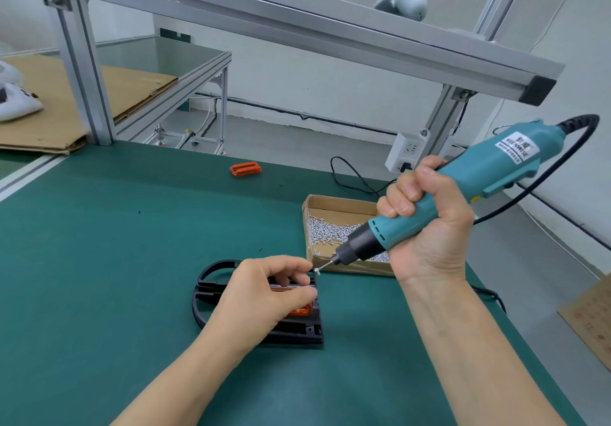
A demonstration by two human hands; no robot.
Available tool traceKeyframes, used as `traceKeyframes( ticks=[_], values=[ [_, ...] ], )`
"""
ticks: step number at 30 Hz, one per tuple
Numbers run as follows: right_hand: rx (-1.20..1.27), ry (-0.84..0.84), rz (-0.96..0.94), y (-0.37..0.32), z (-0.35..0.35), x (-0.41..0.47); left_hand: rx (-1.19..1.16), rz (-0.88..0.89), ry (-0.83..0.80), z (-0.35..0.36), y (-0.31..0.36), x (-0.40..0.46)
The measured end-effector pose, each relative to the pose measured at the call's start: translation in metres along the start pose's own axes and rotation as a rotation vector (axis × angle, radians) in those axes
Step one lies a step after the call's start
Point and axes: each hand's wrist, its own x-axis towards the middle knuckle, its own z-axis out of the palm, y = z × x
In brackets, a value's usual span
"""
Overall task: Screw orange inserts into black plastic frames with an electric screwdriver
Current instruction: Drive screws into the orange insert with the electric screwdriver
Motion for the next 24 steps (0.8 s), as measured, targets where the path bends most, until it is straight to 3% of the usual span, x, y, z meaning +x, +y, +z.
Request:
traceKeyframes(
  ticks=[4, 8, 15, 24],
  values=[
    [0.014, 0.002, -0.01, -0.0009, 0.0016, -0.0018, -0.164, -0.019, -0.05, 0.0058, 0.0045, -0.0001],
    [0.037, 0.013, -0.01, -0.0025, 0.0025, -0.0039, -0.213, -0.004, 0.003, 0.0105, 0.0072, -0.001],
    [0.063, -0.003, -0.001, -0.0068, 0.0039, -0.0057, 0.184, 0.134, 0.11, 0.0071, 0.0033, -0.0052],
    [0.007, -0.054, -0.001, -0.0033, 0.0045, -0.0097, 0.253, 0.184, 0.093, 0.0072, 0.0088, -0.0067]
  ],
)
